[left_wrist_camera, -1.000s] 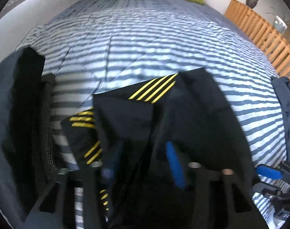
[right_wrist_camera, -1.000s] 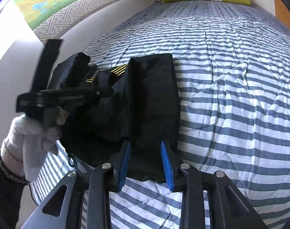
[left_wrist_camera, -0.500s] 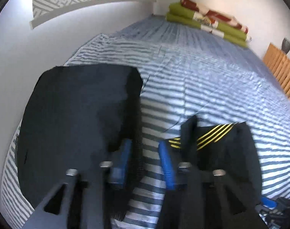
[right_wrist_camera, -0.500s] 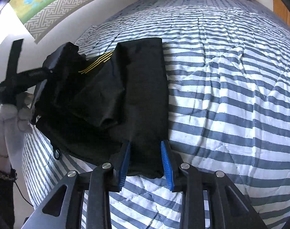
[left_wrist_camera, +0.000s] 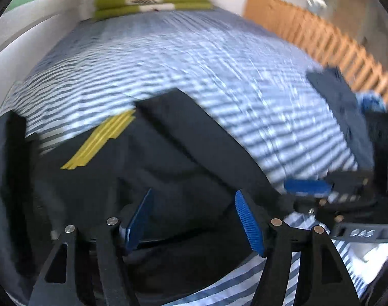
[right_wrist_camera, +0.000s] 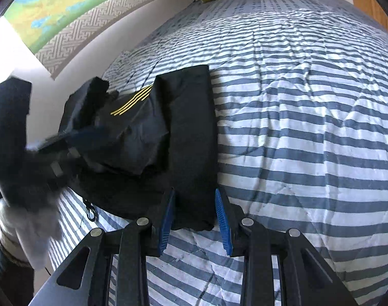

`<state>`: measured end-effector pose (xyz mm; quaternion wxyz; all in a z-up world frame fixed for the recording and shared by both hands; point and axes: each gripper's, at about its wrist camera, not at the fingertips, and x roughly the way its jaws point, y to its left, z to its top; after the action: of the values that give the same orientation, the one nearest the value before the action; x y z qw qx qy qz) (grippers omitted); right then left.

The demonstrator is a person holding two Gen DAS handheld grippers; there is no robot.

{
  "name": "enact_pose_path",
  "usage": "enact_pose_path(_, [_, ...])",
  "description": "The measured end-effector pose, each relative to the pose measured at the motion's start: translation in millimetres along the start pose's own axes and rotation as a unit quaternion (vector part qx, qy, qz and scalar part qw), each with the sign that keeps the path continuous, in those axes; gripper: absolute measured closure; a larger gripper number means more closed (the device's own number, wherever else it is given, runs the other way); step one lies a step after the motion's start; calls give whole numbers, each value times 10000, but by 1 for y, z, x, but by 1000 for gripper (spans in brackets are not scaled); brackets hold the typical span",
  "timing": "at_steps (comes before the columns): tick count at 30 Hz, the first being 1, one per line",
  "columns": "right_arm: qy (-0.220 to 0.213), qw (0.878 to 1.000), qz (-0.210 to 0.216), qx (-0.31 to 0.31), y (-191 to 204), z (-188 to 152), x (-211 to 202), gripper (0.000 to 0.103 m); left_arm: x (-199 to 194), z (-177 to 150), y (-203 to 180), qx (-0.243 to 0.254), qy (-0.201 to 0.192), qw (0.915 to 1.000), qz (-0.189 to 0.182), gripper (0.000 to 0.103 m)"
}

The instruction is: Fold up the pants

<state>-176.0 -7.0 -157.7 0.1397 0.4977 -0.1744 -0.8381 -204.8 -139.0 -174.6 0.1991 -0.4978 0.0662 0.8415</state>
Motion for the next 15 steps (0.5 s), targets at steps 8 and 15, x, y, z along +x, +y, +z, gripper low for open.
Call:
enact_pose_path(8, [132, 9999, -49, -85, -2, -1, 7, 74, 32, -6, 1, -332, 348, 9988, 115, 87])
enact_pose_path(15, [241, 9996, -61, -93, -8, -9, 15, 74, -12, -5, 70, -1182, -272, 9915, 467, 98])
